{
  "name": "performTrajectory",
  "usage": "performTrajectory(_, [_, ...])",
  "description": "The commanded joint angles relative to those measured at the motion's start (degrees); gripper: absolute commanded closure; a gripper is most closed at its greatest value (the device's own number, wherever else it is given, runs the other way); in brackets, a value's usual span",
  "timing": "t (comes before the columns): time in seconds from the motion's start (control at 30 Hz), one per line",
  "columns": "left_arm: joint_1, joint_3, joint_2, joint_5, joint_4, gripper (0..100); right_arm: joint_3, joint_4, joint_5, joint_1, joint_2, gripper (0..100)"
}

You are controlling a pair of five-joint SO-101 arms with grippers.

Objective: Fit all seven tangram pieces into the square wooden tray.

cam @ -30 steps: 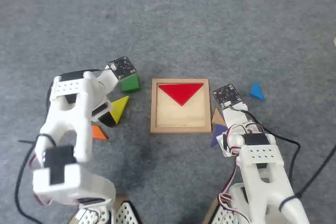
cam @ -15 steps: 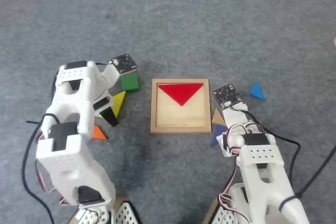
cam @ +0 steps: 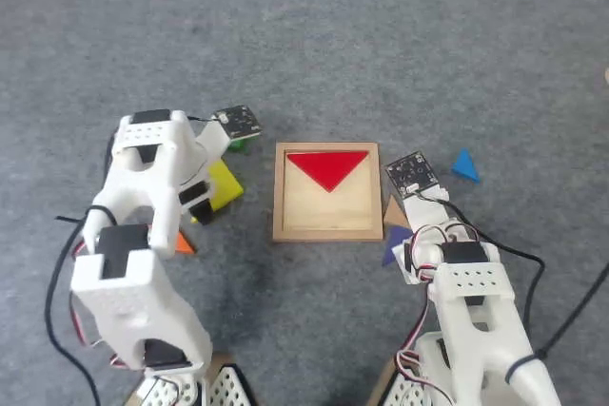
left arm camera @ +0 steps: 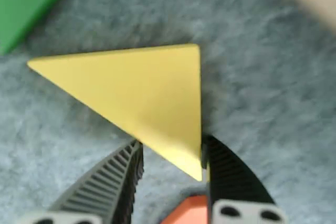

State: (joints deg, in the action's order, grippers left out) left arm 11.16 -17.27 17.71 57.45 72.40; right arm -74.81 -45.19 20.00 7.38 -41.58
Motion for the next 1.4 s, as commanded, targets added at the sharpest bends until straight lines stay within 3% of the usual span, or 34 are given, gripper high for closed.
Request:
performTrajectory(0.0, [-2.2,-0.4,-8.6,-4.3,1.1,82,0.1,1.0,-0.5,0.6,0.0,82.9])
performTrajectory(0.1, [-1.4,-0.3,-14.5,-8.2,0.8,82,0.1,1.0,-0.5,0.6,0.0,82.9])
performTrajectory(0.27, [-2.2,0.0,-16.1,-22.9,-3.3,74,0.1,1.0,-0.5,0.6,0.0,82.9])
performTrajectory(0.33, [-2.8,0.6,-13.5,-28.4,-4.8,74,0.1,1.0,-0.5,0.6,0.0,82.9])
performTrajectory(0.5, [-3.6,6.9,-0.5,-33.3,-4.5,74,0.1,1.0,-0.5,0.6,0.0,82.9])
performTrajectory(0.63, [-4.1,16.7,12.5,-33.5,0.7,74,0.1,1.0,-0.5,0.6,0.0,82.9])
performTrajectory(0.73, [-3.9,26.9,20.0,-32.0,9.3,74,0.1,1.0,-0.6,0.6,0.0,82.9])
performTrajectory(0.9, [-5.6,35.0,25.8,-30.4,17.9,79,0.1,1.1,-0.5,0.7,0.0,82.9])
performTrajectory(1.37, [-20.9,35.4,22.5,-30.9,14.4,82,0.1,0.9,-0.5,0.7,0.0,82.9])
